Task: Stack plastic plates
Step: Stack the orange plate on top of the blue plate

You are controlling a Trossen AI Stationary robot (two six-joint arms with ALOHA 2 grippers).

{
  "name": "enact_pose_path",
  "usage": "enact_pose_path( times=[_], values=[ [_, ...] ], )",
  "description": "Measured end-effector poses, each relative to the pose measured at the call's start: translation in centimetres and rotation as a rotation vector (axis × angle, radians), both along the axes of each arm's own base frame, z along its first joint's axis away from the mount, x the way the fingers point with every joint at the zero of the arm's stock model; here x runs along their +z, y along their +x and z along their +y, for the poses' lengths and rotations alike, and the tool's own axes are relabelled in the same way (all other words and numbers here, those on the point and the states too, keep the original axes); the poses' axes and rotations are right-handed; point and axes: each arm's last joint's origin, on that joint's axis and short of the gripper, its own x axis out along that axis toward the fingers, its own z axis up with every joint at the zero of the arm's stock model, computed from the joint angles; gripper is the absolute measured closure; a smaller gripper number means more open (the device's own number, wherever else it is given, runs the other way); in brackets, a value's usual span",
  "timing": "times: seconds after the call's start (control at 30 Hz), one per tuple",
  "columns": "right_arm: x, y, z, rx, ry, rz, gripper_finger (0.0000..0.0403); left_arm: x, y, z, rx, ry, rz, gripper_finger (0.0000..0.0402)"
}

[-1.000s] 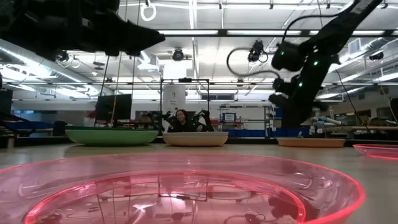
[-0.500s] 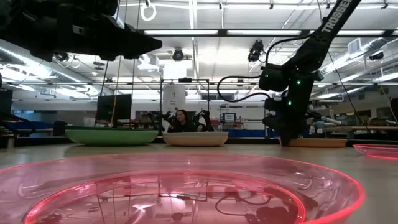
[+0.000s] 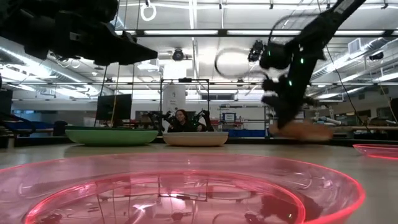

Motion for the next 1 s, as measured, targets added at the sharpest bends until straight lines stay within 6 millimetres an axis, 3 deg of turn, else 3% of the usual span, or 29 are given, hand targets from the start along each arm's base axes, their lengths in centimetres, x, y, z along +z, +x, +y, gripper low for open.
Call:
enact_pose_path(
  times=[0.2,0.37,0.63,0.87,1.0],
  values=[
    [4.4,5.0,4.8,0.649,-0.216,-0.047,0.0390,1.7,-1.3,0.2,0.012,-0.010,-0.039,0.0276],
    [4.8,9.3,6.9,0.999,-0.357,0.089,0.0388,3.0,-2.7,0.7,0.096,-0.012,-0.054,0.0276],
    [3.2,14.8,4.8,1.164,-0.419,0.217,0.0385,2.0,-3.7,0.4,0.091,-0.076,0.046,0.0276],
    [0.6,15.5,1.3,1.166,-0.335,0.217,0.0384,2.0,-3.8,0.1,0.078,-0.078,0.044,0.0276],
    [0.0,15.9,0.6,1.240,-0.326,0.147,0.0384,2.0,-3.8,0.1,0.077,-0.078,0.043,0.0276]
  ],
)
